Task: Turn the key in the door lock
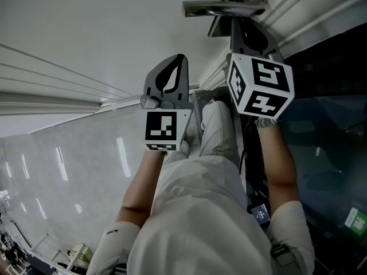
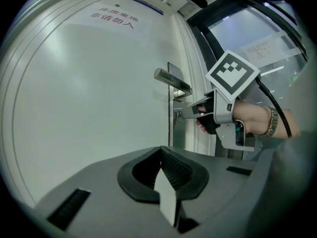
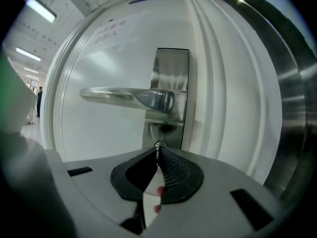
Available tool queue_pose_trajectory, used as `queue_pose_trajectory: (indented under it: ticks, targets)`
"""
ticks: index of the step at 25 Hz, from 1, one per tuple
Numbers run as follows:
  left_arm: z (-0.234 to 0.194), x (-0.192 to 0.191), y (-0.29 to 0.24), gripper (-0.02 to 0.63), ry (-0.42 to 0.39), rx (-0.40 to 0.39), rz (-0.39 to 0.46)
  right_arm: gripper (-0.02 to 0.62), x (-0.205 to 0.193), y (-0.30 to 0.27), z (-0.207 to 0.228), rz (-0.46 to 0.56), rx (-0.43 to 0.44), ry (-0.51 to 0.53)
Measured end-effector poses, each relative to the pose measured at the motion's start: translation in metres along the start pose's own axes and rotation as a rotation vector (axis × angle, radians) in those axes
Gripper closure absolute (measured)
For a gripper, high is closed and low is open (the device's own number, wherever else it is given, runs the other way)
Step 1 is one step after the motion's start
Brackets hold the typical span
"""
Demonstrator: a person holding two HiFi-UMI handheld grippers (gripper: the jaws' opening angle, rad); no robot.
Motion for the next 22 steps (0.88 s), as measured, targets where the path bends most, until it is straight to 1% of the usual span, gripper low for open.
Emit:
queue_pose_trajectory:
  ticks: [6,11,16,20,22]
  targets:
    - [0.000,0.004,0.008,0.598,0.002,0.001,0.006,0.580,0.000,0.006,0.010,-0.007,0.154,-0.374]
    - [-0.002,0.006,0.012,0.598,0.011,0.009,0.013,0.580,-0.002,0.006,0.016,-0.016,0.301,-0.695]
    - [0.000,0.004,0.014,0.598,0.013,0.012,0.012,0.581,-0.008,0.002,0.020,-0.022,0.430,-0.956]
    - [0.004,0.004,0.017,0.598,0.017,0.020,0.011,0.578,-0.011,0.000,0.025,-0.017,0.529,-1.130]
    - [0.007,0.004,0.017,0.598,0.020,0.027,0.014,0.574,-0.012,-0.002,0.026,-0.017,0.563,-1.222]
Point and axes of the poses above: the fingertips, and each gripper's own axes: y backward along the fingers, z to its right, x out of its top, the point moved 6 cm from there along y, backward along the fingers, and after that the axes turned 12 degrees about -z, right-handed, at the moved point
